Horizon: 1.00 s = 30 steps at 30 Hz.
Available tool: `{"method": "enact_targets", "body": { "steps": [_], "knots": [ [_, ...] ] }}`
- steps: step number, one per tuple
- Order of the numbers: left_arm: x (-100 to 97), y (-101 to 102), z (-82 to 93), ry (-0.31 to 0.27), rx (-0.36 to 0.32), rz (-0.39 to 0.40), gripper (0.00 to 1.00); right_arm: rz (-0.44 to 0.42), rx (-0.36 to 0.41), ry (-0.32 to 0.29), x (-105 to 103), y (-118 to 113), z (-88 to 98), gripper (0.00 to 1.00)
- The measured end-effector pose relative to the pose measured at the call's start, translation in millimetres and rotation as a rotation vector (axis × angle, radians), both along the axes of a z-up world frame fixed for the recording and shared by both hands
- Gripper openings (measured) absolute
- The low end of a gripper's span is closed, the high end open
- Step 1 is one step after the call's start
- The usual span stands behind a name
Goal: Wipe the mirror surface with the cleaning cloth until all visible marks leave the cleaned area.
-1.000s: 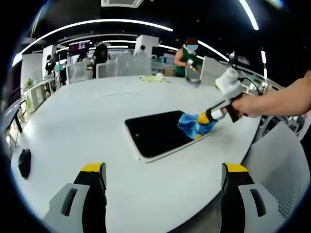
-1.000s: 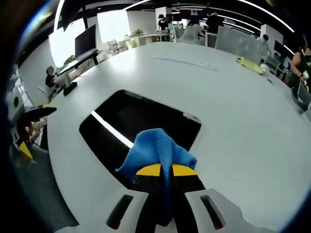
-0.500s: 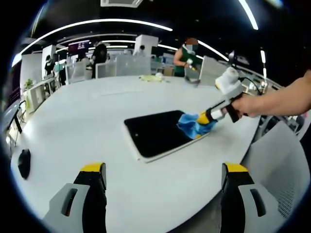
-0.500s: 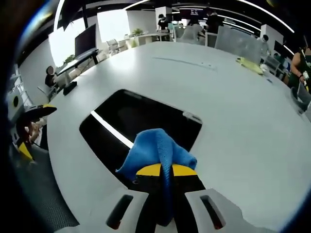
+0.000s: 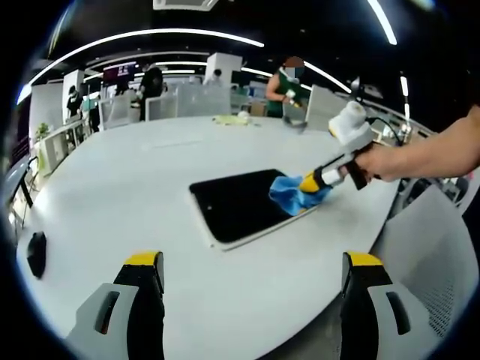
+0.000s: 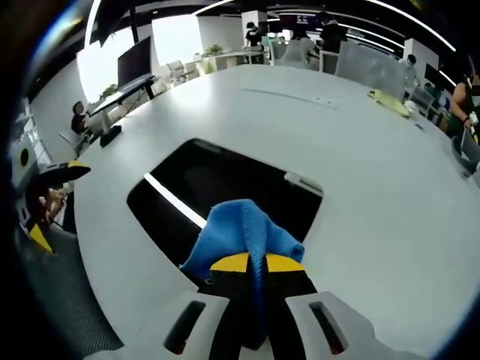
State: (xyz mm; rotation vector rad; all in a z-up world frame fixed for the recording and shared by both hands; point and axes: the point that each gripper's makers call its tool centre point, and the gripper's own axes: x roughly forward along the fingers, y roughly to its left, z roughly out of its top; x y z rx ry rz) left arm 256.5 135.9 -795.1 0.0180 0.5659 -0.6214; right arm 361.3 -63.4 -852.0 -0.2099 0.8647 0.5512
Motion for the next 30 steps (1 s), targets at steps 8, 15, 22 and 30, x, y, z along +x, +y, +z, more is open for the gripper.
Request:
{"method": "enact_targets", "body": {
  "steps": [8, 15, 22, 30],
  "knots": [
    [0.3, 0.3, 0.0, 0.0, -0.001, 0.002, 0.99, 0.005, 0.003, -0.002, -0.1, 5.9, 0.0, 0.01],
    [0.8, 1.0, 0.5, -0.002, -0.003, 0.008, 0.99, 0.012, 0.008, -0.001, -0.1, 13.1, -0.1, 0.01],
    [0.9, 0.9, 0.2, -0.003, -0.003, 0.008, 0.99, 0.018, 0.017, -0.001, 0.1, 22.9, -0.4, 0.01],
    [0.6, 0.7, -0.2, -0.001, -0.001, 0.006, 0.99, 0.024, 0.028, -0.002, -0.1, 31.9, 0.1, 0.01]
  ]
}}
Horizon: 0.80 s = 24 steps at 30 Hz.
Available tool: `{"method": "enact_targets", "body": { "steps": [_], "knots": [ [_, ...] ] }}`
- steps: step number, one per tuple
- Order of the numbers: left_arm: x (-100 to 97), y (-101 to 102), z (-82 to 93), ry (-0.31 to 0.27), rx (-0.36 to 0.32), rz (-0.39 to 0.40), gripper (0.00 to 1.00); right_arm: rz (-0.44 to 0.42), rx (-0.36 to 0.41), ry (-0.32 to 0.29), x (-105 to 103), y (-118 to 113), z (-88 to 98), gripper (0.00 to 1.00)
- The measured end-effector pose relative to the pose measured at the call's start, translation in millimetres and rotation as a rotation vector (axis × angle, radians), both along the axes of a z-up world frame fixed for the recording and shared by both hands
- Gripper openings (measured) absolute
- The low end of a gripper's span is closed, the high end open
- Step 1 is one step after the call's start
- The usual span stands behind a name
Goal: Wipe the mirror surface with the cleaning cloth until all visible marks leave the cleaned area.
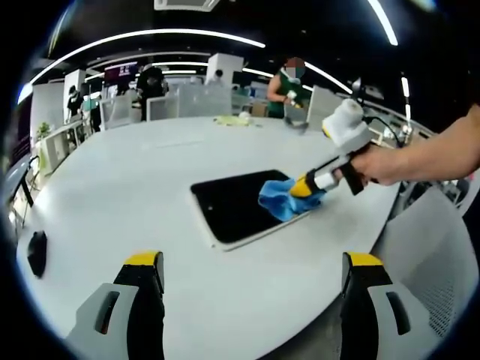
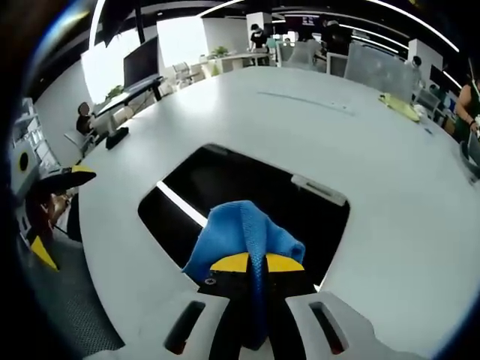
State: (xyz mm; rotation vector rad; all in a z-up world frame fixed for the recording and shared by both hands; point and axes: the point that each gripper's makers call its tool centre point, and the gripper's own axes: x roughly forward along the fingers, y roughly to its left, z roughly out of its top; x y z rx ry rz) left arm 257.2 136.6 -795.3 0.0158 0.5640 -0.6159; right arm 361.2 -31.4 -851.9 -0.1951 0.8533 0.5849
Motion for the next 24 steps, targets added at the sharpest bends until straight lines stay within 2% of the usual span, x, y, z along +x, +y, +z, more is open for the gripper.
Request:
{"method": "enact_targets", "body": {
  "steps": [24],
  "knots": [
    [0.2, 0.0, 1.2, -0.006, 0.0, -0.003, 0.99, 0.059, 0.012, 0.002, 0.3, 38.4, 0.6, 0.01]
  ]
}}
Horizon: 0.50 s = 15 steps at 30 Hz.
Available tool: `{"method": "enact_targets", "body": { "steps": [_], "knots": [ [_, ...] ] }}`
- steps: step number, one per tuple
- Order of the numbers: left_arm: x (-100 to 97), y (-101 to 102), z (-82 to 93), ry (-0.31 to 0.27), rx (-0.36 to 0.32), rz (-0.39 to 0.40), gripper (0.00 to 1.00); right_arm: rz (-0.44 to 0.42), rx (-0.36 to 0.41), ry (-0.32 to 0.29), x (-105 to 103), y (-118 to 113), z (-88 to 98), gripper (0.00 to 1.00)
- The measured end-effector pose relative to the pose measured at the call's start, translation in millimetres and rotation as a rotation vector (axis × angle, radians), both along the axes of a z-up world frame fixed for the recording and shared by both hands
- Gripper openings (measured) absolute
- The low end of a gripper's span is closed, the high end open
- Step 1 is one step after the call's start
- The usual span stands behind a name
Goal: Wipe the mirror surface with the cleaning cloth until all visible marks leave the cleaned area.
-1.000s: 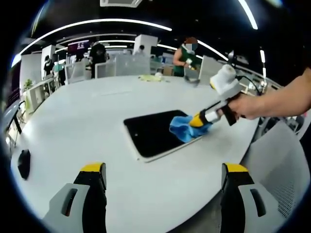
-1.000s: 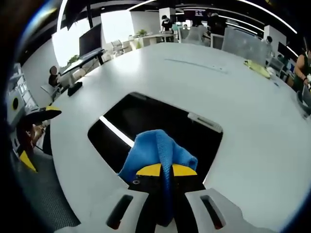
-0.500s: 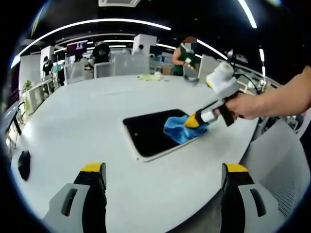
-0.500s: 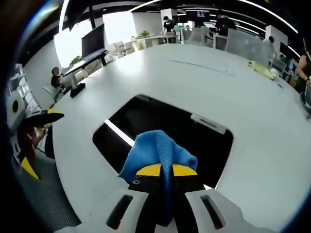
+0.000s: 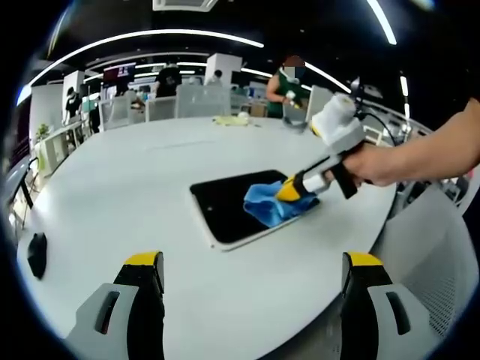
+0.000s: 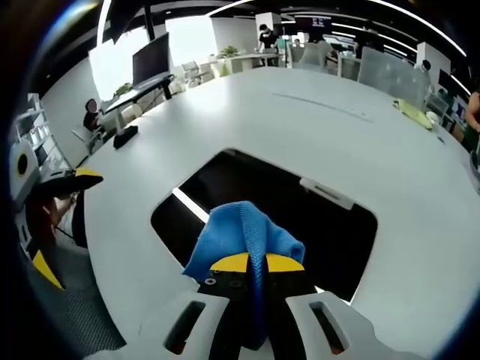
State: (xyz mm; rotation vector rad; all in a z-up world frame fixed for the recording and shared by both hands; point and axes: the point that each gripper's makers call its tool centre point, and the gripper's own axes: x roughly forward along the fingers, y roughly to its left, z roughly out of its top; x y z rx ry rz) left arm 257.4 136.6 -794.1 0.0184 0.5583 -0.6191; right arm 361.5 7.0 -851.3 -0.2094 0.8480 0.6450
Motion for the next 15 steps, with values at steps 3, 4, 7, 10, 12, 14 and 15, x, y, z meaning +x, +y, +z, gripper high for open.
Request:
{"method": "enact_targets", "body": {
  "steps": [3, 4, 7, 10, 12, 14, 15],
  "knots": [
    [0.3, 0.2, 0.4, -0.002, -0.001, 0.001, 0.99, 0.012, 0.001, 0.001, 0.5, 6.7, 0.1, 0.01],
    [0.4, 0.2, 0.5, -0.003, -0.002, 0.002, 0.99, 0.015, 0.002, 0.002, 1.2, 8.5, 0.0, 0.01],
    [1.0, 0.5, 0.9, -0.005, -0.004, 0.005, 0.99, 0.028, 0.002, 0.003, 2.4, 15.4, -0.2, 0.01],
    [1.2, 0.9, 1.1, -0.005, -0.006, 0.008, 0.99, 0.038, 0.006, 0.006, 2.8, 22.3, -0.3, 0.01],
    [1.5, 1.0, 1.4, -0.007, -0.007, 0.01, 0.99, 0.048, 0.008, 0.008, 3.4, 27.9, -0.3, 0.01],
    [1.8, 1.4, 1.5, -0.007, -0.009, 0.013, 0.99, 0.057, 0.009, 0.009, 3.5, 32.7, -0.4, 0.01],
    [2.0, 1.7, 1.6, -0.008, -0.009, 0.015, 0.99, 0.064, 0.009, 0.009, 3.5, 35.9, -0.4, 0.01]
  ]
}}
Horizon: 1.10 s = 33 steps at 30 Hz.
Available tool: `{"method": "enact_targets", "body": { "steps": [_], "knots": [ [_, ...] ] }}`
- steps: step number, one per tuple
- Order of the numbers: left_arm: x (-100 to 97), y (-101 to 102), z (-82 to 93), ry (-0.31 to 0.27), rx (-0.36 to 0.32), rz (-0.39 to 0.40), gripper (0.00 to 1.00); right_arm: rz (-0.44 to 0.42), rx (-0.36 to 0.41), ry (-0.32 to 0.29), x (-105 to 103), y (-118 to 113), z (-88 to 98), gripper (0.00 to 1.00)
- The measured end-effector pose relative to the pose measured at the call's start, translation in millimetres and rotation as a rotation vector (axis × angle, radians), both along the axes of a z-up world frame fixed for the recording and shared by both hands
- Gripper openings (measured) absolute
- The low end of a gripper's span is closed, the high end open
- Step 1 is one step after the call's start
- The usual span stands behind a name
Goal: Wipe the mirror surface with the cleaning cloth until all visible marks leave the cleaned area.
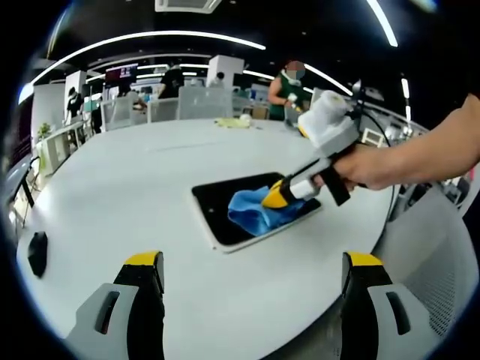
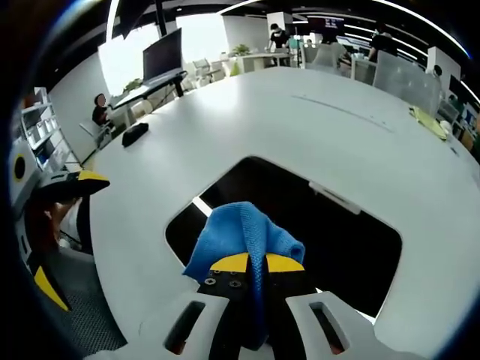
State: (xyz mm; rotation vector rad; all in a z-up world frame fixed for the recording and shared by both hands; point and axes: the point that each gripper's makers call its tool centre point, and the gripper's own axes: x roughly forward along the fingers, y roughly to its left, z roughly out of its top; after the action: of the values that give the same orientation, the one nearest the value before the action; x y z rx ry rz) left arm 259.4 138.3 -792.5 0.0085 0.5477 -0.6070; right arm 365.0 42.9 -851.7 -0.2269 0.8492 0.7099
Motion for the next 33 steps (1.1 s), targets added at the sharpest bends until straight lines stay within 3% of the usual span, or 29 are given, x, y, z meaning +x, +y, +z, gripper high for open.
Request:
{"method": "enact_targets", "body": {
  "steps": [19, 33],
  "knots": [
    [0.1, 0.3, 0.8, -0.005, 0.0, 0.005, 0.99, 0.098, -0.006, 0.009, 1.6, 43.2, 0.4, 0.02],
    [0.7, 0.8, 1.5, -0.007, -0.003, 0.004, 0.99, 0.122, 0.003, 0.01, -1.7, 52.3, 1.3, 0.02]
  ]
}}
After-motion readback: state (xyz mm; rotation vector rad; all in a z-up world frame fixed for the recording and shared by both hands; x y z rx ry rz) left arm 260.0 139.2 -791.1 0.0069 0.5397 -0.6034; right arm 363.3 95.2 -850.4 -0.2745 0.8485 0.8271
